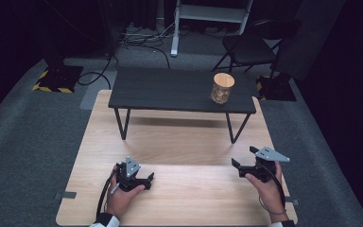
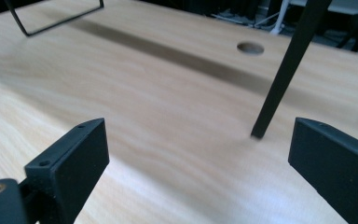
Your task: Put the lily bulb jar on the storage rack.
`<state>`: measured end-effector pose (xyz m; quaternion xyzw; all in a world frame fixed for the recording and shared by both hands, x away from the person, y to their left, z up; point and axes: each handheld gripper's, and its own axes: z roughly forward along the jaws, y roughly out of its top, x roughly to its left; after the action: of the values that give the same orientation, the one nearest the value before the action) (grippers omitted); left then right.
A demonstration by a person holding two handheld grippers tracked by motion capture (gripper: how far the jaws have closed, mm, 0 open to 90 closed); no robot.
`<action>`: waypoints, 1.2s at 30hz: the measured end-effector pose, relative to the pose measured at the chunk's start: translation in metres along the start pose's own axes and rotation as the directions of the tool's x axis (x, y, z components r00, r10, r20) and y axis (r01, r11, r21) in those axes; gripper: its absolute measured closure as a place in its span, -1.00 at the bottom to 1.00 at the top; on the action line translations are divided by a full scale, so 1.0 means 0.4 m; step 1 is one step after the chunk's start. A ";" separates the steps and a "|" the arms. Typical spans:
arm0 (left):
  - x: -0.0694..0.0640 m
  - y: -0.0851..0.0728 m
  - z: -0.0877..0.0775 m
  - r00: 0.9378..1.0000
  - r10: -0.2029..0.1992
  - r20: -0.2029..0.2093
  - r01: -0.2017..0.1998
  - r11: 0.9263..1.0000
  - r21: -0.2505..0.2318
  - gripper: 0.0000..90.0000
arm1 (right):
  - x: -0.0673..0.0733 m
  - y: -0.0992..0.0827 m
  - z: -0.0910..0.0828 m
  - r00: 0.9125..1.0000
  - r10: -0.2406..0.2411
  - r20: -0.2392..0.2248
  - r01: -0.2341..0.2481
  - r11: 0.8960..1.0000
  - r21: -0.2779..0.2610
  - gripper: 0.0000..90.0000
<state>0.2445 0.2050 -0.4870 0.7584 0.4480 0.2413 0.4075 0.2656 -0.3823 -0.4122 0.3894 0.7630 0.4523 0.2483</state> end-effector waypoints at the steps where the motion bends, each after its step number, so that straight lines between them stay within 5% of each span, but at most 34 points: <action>1: 0.000 0.000 0.000 1.000 0.000 0.000 0.000 1.000 0.000 -0.98 | 0.004 -0.011 0.001 1.000 -0.006 0.002 0.006 1.000 0.004 -0.90; 10: 0.000 0.000 0.000 1.000 0.000 0.001 0.000 1.000 0.000 -0.98 | 0.025 -0.086 0.021 1.000 -0.009 -0.011 0.010 0.997 0.077 -0.90; 23: 0.000 0.000 0.000 1.000 0.001 0.001 -0.001 1.000 0.000 -0.98 | 0.037 -0.138 0.033 1.000 0.003 -0.005 -0.002 0.986 0.168 -0.90; 36: 0.000 0.000 0.000 1.000 0.001 0.001 -0.001 1.000 0.000 -0.98 | 0.035 -0.182 0.021 1.000 0.023 0.002 -0.023 0.994 0.110 -0.92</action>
<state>0.2446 0.2050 -0.4871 0.7587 0.4472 0.2412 0.4077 0.2366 -0.3875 -0.4807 0.4113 0.7822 0.4123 0.2215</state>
